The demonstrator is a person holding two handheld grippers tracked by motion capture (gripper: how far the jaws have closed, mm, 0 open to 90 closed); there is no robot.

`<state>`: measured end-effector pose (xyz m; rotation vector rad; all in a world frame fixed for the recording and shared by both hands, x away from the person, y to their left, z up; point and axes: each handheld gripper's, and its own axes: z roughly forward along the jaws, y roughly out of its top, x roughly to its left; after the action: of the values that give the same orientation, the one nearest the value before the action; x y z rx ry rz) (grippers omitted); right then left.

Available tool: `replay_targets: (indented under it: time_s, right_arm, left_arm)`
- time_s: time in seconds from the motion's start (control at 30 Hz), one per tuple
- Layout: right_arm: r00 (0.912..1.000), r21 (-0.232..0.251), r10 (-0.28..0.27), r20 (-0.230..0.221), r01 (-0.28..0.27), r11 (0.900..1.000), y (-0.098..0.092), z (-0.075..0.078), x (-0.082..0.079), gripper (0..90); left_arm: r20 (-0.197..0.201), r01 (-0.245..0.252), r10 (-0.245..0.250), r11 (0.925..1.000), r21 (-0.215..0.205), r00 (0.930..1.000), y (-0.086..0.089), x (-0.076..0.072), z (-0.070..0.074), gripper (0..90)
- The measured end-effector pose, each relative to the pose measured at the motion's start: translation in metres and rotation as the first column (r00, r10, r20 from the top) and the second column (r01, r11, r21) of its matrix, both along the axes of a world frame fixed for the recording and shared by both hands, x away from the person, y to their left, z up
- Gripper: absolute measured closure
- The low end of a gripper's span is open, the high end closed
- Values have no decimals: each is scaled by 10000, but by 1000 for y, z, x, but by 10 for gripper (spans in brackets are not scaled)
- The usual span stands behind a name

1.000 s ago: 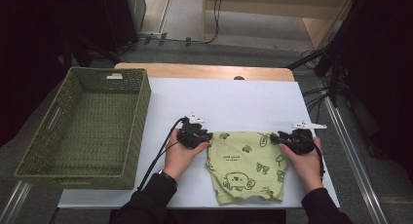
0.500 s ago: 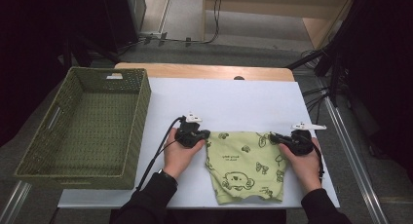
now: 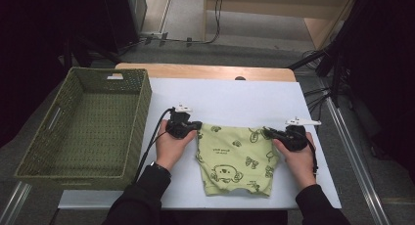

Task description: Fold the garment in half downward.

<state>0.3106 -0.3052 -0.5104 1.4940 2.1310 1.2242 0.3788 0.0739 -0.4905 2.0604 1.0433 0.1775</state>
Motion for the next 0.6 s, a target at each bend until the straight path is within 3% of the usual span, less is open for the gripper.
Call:
replay_targets:
  time_s: [0.27,0.5,0.6]
  right_arm:
    - [9995,-36,-20,318,21,10000,8,15,16,817]
    - [9993,-17,-204,316,205,9998,5,14,19,816]
    - [9988,398,-109,487,90,9992,2,16,16,705]
  left_arm:
    - [75,-430,432,9990,-141,9990,10,7,3,857]
    - [243,-385,394,9987,-346,9989,10,9,8,857]
    - [299,-316,328,9987,-399,9990,10,8,10,856]
